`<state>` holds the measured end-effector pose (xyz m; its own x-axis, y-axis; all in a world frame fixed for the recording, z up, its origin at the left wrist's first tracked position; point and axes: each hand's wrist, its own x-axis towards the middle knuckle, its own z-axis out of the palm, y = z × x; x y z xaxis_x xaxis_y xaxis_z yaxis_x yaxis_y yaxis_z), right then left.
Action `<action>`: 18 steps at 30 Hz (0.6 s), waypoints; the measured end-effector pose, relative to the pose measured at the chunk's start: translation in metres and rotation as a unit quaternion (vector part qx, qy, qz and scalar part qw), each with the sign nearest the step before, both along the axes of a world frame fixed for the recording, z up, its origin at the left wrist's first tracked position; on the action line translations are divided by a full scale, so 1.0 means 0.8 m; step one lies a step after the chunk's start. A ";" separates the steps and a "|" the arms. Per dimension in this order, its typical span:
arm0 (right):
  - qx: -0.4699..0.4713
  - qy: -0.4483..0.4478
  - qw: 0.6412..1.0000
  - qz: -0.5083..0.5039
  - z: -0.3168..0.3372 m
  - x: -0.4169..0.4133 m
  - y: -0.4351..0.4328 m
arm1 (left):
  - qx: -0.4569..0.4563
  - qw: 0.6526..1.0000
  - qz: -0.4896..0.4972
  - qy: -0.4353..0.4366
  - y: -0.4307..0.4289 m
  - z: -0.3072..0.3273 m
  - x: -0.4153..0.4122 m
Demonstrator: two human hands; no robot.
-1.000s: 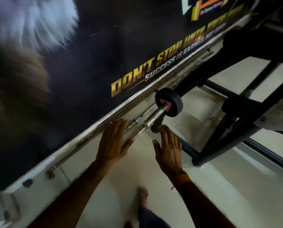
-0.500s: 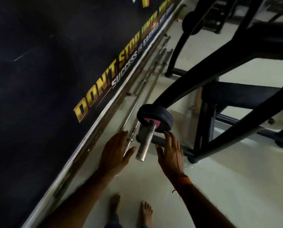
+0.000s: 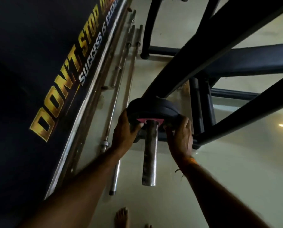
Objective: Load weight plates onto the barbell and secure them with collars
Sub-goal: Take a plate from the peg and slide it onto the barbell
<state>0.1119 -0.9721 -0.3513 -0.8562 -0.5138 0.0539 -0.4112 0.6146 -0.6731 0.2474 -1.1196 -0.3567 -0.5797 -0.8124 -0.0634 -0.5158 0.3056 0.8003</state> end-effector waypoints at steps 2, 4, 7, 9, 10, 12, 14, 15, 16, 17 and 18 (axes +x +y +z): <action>-0.020 0.028 0.999 -0.025 -0.013 -0.001 -0.006 | -0.013 0.998 0.049 0.040 0.007 -0.016 -0.010; -0.030 0.051 0.997 -0.049 -0.021 -0.001 -0.011 | -0.028 0.994 0.083 0.062 0.013 -0.024 -0.018; -0.035 0.065 0.995 -0.067 -0.030 0.000 -0.012 | -0.045 0.990 0.110 0.078 0.013 -0.036 -0.020; -0.047 0.074 0.995 -0.055 -0.035 0.001 -0.006 | -0.048 0.991 0.101 0.070 0.009 -0.049 -0.012; -0.046 0.078 0.995 -0.040 -0.038 0.003 0.001 | -0.043 0.993 0.091 0.066 0.010 -0.055 -0.005; -0.033 0.078 0.996 -0.006 -0.045 0.007 0.016 | -0.025 0.995 0.078 0.064 0.014 -0.060 0.010; -0.035 0.059 0.997 0.017 -0.049 0.013 0.030 | 0.000 0.996 0.066 0.065 0.021 -0.057 0.020; -0.048 0.043 0.998 0.026 -0.049 0.018 0.037 | 0.009 0.996 0.058 0.069 0.025 -0.054 0.025; -0.062 0.030 0.997 0.034 -0.048 0.025 0.043 | 0.013 0.996 0.051 0.074 0.030 -0.051 0.031; -0.071 0.022 0.996 0.040 -0.046 0.033 0.050 | 0.013 0.996 0.046 0.077 0.035 -0.047 0.037; -0.077 0.019 0.996 0.044 -0.044 0.041 0.058 | 0.010 0.996 0.042 0.078 0.042 -0.043 0.045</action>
